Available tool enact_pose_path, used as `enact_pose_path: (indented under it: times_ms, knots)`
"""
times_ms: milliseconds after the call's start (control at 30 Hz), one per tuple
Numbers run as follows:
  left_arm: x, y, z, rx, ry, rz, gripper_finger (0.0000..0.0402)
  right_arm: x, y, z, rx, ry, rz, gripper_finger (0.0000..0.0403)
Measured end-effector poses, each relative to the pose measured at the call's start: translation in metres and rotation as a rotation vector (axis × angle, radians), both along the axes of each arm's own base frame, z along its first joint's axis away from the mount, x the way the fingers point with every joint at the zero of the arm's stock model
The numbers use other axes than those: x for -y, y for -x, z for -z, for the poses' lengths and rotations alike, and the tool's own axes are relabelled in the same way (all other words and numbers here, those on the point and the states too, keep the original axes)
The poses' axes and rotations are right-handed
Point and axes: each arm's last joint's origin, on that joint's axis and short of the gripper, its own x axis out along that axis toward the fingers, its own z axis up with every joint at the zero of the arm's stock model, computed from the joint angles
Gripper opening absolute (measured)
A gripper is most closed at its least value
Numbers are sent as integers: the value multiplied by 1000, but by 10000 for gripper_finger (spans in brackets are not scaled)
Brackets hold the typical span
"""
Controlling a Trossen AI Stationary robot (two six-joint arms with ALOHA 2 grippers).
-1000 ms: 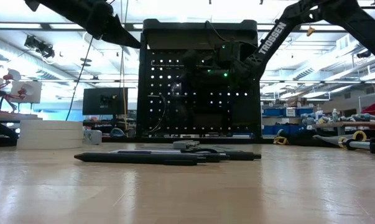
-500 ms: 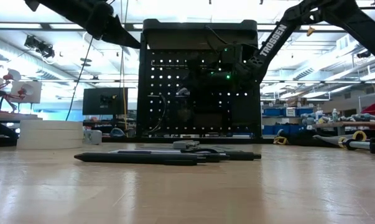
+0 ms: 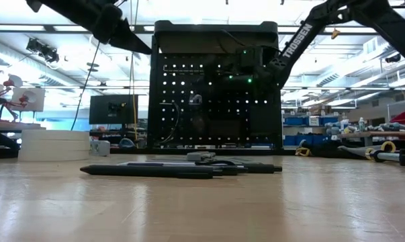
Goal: Hang tools onto peg board
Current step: Hang the black safety glasses on the peg board
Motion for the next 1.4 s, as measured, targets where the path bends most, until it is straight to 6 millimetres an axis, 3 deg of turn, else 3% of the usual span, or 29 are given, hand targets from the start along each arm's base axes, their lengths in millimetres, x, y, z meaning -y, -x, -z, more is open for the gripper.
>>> enact_pose_path:
  times_ms: [333, 1133, 1400]
  knots:
    - [0, 0, 0, 2, 9, -23, 106, -8, 3, -11, -186, 39, 84, 197]
    - [-1, 0, 0, 10, 12, -24, 106, -10, 8, -2, -373, 45, 114, 217]
    - [-1, 1, 1, 1, 12, -26, 106, -22, 17, -23, -492, 89, 113, 217]
